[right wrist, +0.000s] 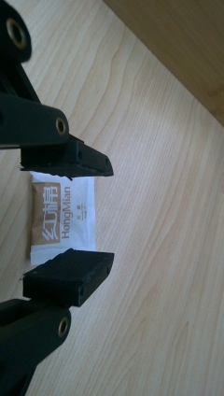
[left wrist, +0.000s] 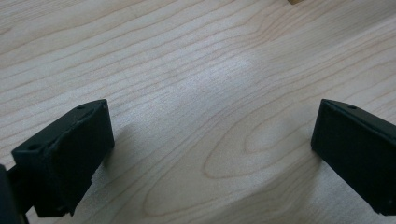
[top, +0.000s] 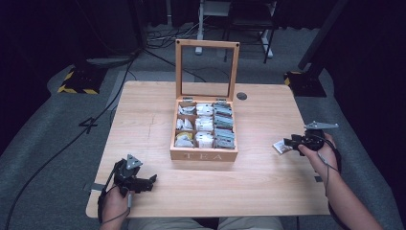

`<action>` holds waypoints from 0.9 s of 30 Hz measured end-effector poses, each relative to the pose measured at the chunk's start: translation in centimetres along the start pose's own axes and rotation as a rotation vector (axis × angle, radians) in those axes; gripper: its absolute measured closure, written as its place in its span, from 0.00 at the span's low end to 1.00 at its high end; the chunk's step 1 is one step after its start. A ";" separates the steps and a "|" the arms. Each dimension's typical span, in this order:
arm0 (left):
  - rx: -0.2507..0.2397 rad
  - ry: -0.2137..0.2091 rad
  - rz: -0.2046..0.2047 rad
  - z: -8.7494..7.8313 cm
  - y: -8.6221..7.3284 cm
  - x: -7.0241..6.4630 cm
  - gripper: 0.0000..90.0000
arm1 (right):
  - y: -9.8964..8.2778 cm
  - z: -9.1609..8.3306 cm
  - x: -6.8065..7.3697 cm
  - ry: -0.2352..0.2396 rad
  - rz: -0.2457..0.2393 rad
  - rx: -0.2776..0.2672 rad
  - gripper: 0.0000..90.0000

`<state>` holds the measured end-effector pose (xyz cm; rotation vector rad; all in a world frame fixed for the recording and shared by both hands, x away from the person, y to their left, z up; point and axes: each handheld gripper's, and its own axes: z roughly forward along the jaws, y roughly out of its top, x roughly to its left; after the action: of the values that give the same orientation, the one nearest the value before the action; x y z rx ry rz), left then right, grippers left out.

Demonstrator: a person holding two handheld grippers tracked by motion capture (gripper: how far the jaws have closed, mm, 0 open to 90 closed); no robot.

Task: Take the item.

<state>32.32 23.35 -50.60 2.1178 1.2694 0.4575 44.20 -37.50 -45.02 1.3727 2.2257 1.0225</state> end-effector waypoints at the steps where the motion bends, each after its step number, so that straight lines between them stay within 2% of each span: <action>1: 0.000 0.000 0.000 0.0 0.0 0.0 0.00 | 0.1 -0.2 0.2 0.003 -0.005 -0.005 0.58; 6: 0.000 0.000 -0.001 0.0 0.0 0.0 0.00 | 0.3 -1.2 1.0 0.033 -0.022 -0.023 0.58; 11: 0.001 -0.003 -0.005 0.0 0.0 -0.1 0.00 | -0.5 -2.9 2.9 0.116 -0.030 -0.083 0.57; 21: 0.002 -0.001 -0.004 0.0 0.0 -0.1 0.00 | -2.0 -5.1 6.4 0.197 -0.102 -0.105 0.56; 24: 0.003 0.001 -0.001 -0.1 0.0 -0.1 0.00 | -2.6 -5.4 7.4 0.220 -0.130 -0.093 0.54; 27: 0.001 -0.003 -0.007 0.0 0.0 -0.1 0.00 | -3.3 -5.4 8.2 0.240 -0.134 -0.094 0.53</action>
<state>32.24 23.28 -50.61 2.1139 1.2750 0.4512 34.92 -33.44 -42.93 1.0950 2.3661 1.2831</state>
